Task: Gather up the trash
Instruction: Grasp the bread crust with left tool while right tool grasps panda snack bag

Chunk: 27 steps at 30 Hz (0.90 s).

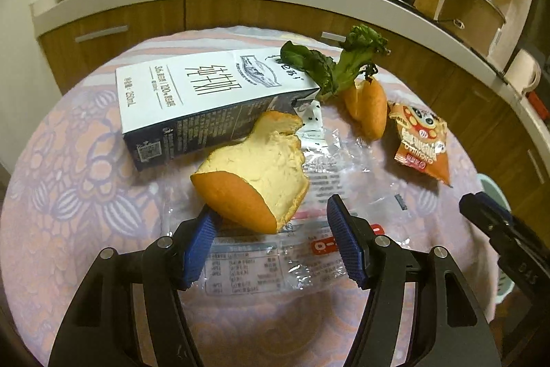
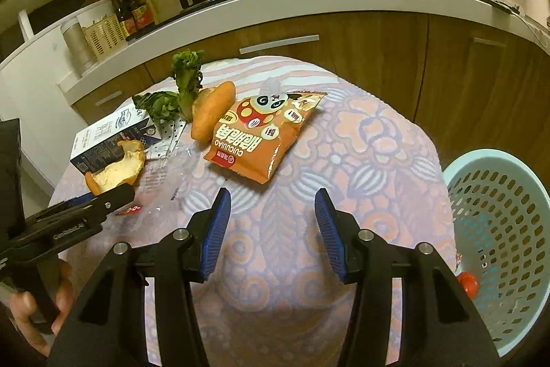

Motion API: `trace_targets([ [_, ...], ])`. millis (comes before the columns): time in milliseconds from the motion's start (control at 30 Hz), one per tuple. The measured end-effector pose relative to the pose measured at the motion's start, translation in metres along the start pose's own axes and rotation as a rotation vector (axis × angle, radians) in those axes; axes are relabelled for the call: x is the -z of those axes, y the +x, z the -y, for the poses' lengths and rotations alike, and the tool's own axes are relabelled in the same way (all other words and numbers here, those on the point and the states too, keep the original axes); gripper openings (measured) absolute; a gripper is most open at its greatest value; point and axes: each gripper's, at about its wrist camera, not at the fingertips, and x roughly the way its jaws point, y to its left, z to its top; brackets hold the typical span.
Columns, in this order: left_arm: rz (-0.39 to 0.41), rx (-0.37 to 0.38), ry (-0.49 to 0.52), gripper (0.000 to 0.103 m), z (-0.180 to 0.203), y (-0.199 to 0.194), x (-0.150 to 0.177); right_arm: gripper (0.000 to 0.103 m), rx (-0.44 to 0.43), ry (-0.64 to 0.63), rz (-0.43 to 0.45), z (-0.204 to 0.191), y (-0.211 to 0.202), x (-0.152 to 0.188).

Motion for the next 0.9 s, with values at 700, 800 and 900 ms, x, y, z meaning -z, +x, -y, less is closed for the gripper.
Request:
trace_targets([
  [700, 0.085, -0.017, 0.029, 0.022, 0.007, -0.014, 0.008, 0.050, 0.021, -0.002, -0.010, -0.011, -0.003, -0.023],
  [800, 0.111, 0.014, 0.018, 0.022, 0.004, -0.020, 0.009, 0.067, 0.001, 0.047, -0.004, -0.010, 0.002, -0.042],
  [900, 0.130, 0.036, 0.020, 0.022, 0.004, -0.023, 0.010, 0.070, 0.023, 0.082, -0.048, -0.007, 0.025, -0.055],
])
